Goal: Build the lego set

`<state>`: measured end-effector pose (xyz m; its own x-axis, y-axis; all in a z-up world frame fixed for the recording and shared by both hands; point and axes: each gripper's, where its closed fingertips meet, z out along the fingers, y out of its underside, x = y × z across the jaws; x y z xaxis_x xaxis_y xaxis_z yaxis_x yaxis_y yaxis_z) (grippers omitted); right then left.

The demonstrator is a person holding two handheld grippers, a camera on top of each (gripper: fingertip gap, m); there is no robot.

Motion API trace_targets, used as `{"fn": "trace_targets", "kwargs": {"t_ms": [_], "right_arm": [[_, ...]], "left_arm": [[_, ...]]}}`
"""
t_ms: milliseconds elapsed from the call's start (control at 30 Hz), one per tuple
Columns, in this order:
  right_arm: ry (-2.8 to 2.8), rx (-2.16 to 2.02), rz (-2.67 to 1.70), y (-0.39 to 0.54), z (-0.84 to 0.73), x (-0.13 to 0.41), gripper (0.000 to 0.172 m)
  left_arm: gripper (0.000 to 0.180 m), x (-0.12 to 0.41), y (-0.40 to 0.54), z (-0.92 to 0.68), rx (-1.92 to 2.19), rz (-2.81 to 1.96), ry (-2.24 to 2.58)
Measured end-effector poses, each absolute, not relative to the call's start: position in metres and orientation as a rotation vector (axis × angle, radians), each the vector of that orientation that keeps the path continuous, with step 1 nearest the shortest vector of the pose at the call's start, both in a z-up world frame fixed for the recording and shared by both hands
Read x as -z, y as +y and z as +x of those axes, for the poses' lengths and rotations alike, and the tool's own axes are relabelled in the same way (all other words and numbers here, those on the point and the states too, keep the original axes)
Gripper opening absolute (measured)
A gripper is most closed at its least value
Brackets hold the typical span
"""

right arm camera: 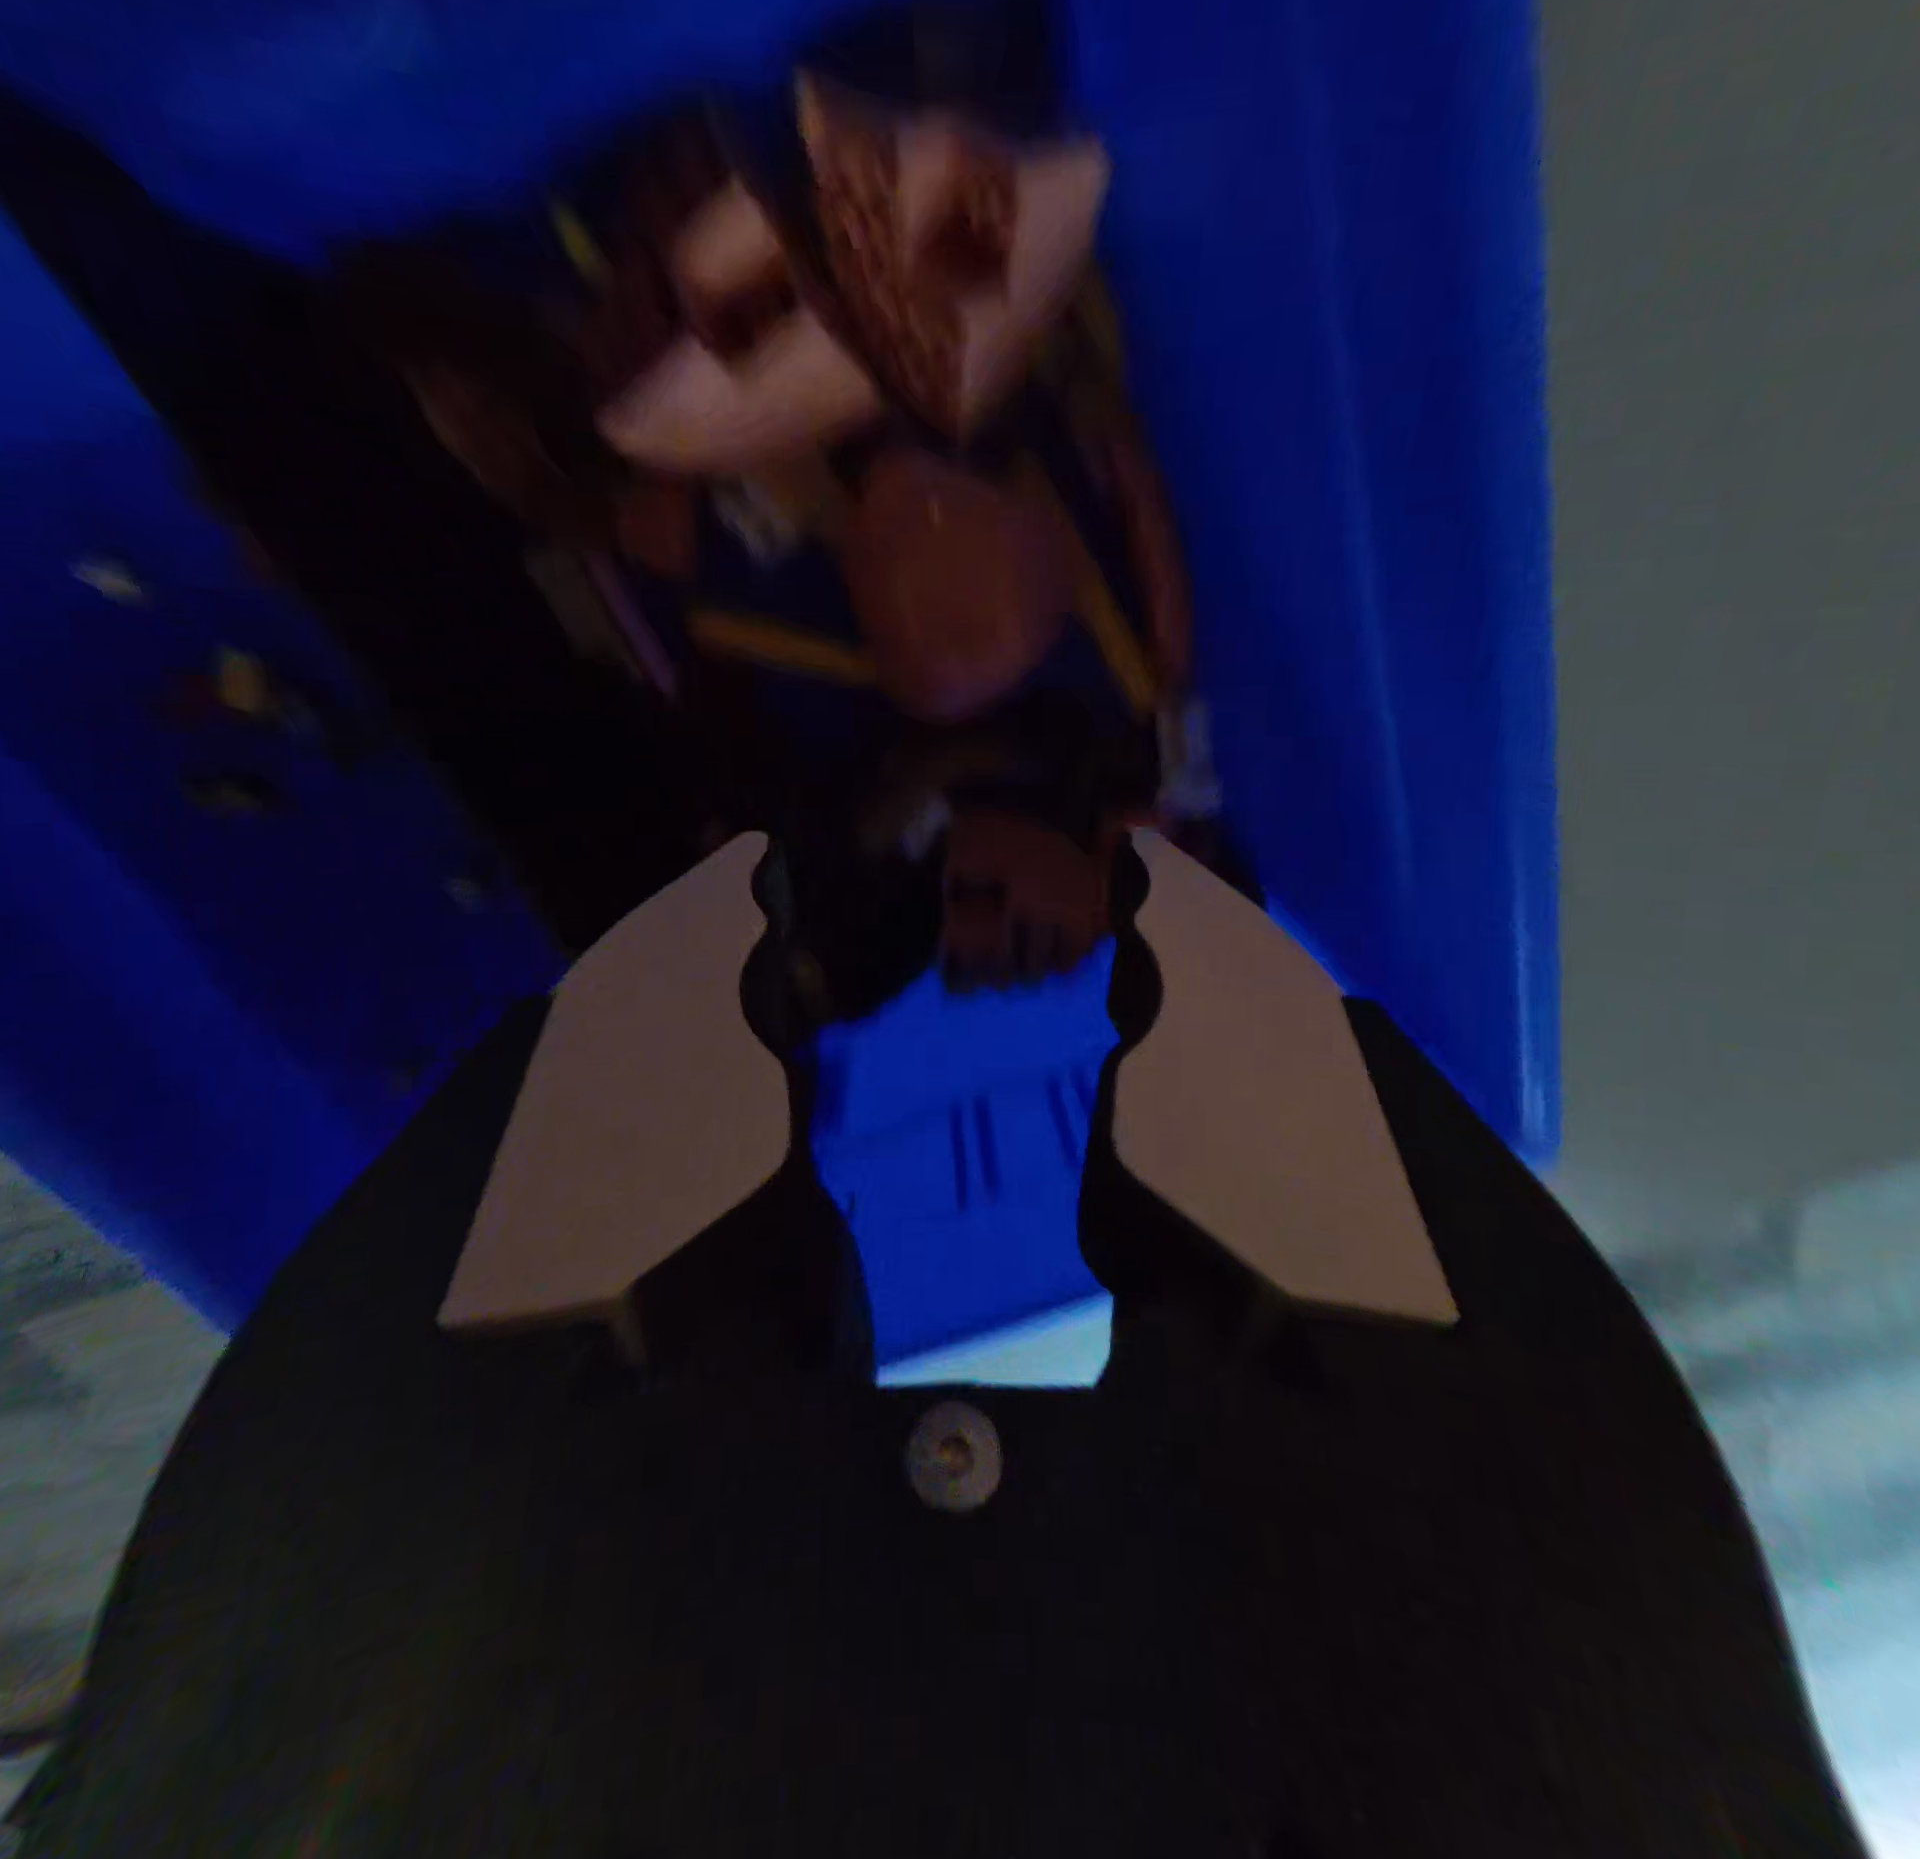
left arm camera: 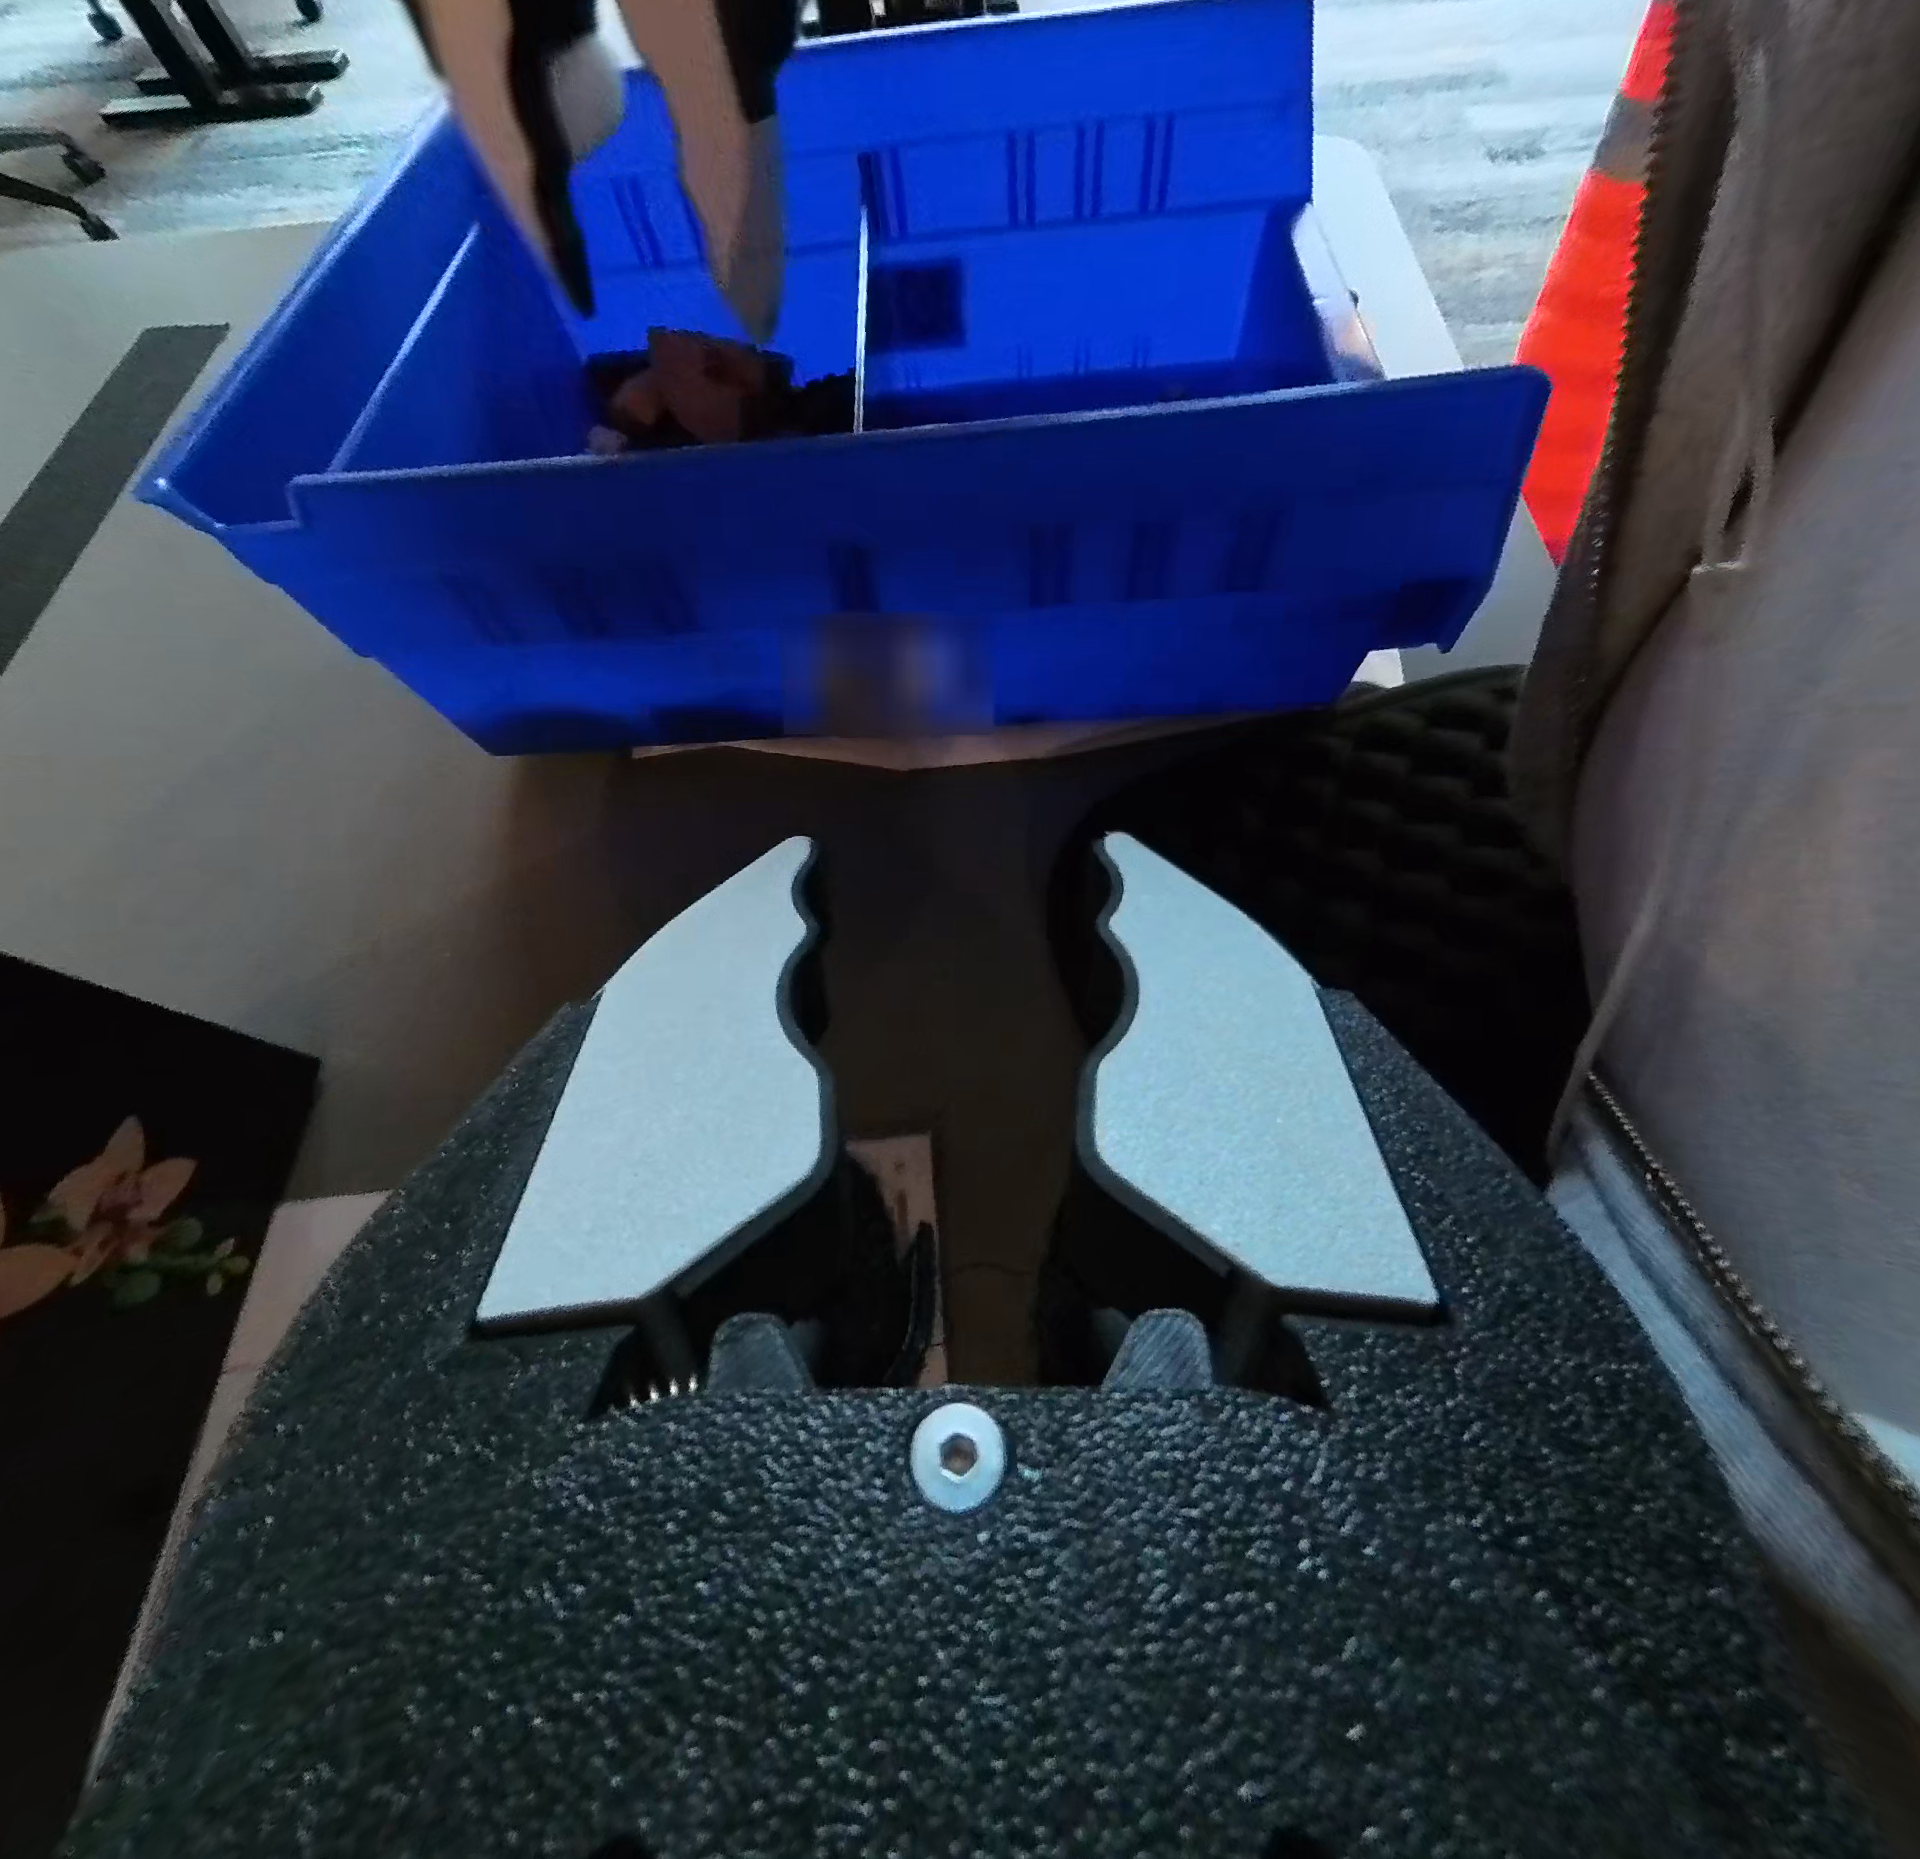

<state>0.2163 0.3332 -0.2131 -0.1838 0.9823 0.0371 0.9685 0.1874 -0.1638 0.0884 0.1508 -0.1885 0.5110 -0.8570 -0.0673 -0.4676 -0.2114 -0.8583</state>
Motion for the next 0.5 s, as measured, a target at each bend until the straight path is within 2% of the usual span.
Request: {"fn": "trace_targets", "kwargs": {"t_ms": [167, 267, 367, 400, 433, 500], "right_arm": [[-2.344, 0.041, -1.967, 0.345, 0.235, 0.218, 0.053], [-2.443, 0.415, -1.916, 0.358, 0.249, 0.229, 0.053], [-2.566, 0.572, -1.844, 0.354, 0.251, 0.245, 0.056], [-2.593, 0.625, -1.805, 0.356, 0.252, 0.251, 0.049], [-2.626, 0.615, -1.763, 0.353, 0.250, 0.256, 0.041], [-2.601, 0.374, -1.725, 0.341, 0.227, 0.256, 0.038]], "left_arm": [[0.047, 0.189, 0.150, 0.089, 0.547, -1.850, 1.093], [0.047, 0.189, 0.150, 0.087, 0.543, -1.855, 1.087], [0.047, 0.188, 0.150, 0.085, 0.536, -1.854, 1.080], [0.047, 0.188, 0.150, 0.084, 0.536, -1.854, 1.077], [0.047, 0.189, 0.150, 0.083, 0.536, -1.855, 1.073], [0.047, 0.189, 0.150, 0.082, 0.536, -1.855, 1.070]]}}
